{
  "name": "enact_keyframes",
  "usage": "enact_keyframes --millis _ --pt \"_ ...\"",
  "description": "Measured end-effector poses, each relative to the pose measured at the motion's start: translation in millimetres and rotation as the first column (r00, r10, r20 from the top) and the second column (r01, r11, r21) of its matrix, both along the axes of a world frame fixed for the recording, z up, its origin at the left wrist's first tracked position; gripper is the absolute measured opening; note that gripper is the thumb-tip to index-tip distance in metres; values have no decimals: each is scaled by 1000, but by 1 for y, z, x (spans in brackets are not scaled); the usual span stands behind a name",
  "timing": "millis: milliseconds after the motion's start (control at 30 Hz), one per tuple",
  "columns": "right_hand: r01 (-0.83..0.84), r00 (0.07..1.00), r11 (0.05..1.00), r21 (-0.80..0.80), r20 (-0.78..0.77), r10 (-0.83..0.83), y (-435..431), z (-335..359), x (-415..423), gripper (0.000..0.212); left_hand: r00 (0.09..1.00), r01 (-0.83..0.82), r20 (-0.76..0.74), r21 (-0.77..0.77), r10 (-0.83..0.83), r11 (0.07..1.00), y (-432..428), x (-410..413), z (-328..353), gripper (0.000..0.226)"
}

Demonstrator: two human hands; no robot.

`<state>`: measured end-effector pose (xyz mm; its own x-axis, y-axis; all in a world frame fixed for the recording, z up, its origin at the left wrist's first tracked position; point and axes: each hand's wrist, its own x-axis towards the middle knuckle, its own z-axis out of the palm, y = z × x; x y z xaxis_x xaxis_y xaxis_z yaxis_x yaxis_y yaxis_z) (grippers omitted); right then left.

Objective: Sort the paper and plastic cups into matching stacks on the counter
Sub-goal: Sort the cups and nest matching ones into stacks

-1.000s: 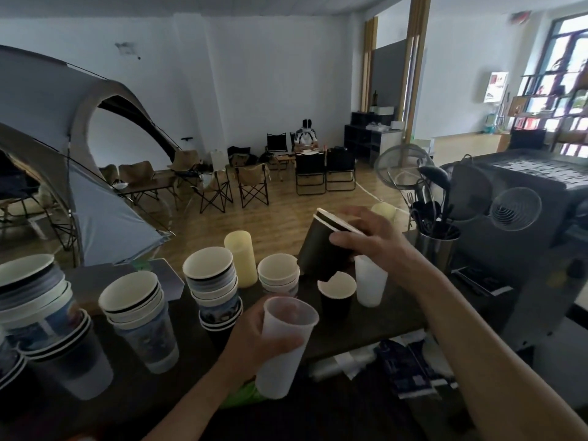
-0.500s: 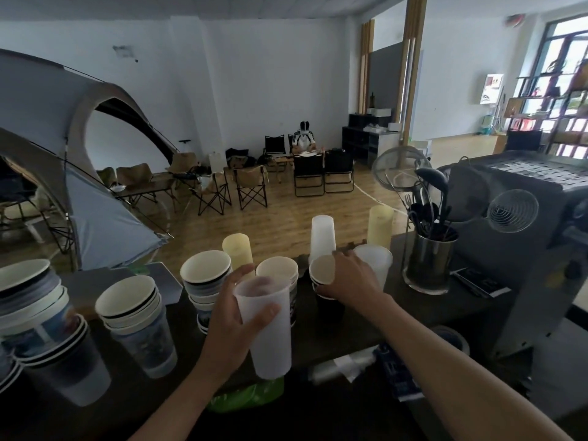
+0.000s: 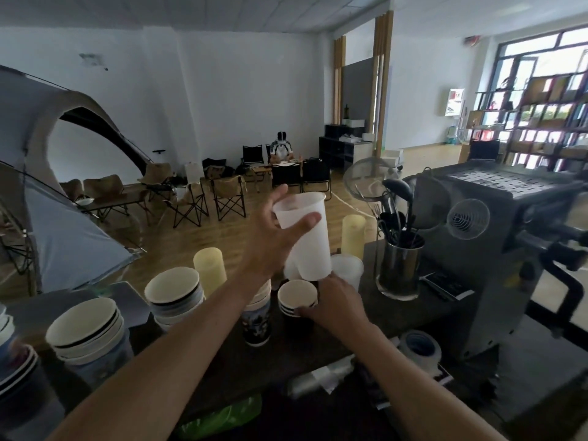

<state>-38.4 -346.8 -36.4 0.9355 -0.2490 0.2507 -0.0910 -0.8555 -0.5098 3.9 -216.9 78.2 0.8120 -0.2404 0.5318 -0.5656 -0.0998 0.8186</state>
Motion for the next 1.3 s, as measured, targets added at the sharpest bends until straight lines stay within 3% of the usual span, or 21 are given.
enact_keyframes --millis 67,133,200,233,300,400,500,667,767,833,933,1167,1300 --pt "56 992 996 70 112 -63 -29 22 -12 42 1000 -21 16 -28 22 999 -8 9 5 83" --pt "24 968 949 313 230 -100 -60 46 -20 29 999 -26 27 -4 26 1000 -18 17 5 84" --pt "-205 949 753 625 316 -4 -80 68 -22 36 1000 4 -15 68 -3 998 -33 24 1 93" --pt "-282 939 677 680 340 49 -86 77 -21 41 998 32 -53 91 -27 995 -43 26 -2 102" --pt "-307 931 742 595 351 104 -95 87 -14 47 993 66 -108 103 -54 992 -60 31 -7 120" --pt "-234 926 856 460 373 53 -107 90 -2 55 981 107 -173 98 -89 989 -80 37 -13 122" --pt "-211 923 860 465 383 19 -118 78 7 55 977 128 -190 134 -102 983 -90 43 -19 106" --pt "-146 963 840 523 268 1 -124 39 22 58 981 75 -193 275 -21 959 -95 55 -40 85" --pt "-82 988 908 411 154 19 -124 18 26 67 972 86 -235 442 23 893 -92 61 -61 84" --pt "-68 993 899 432 112 22 -122 7 25 72 959 110 -279 521 48 846 -90 62 -74 73" --pt "-90 993 869 486 114 39 -120 -5 25 52 948 100 -310 513 75 853 -89 58 -85 65" --pt "-40 981 868 496 183 -59 -120 -7 27 37 961 107 -276 470 30 876 -82 40 -75 94" --pt "-34 906 852 522 377 -195 -94 37 19 32 982 13 -180 396 64 918 -51 21 -53 82"
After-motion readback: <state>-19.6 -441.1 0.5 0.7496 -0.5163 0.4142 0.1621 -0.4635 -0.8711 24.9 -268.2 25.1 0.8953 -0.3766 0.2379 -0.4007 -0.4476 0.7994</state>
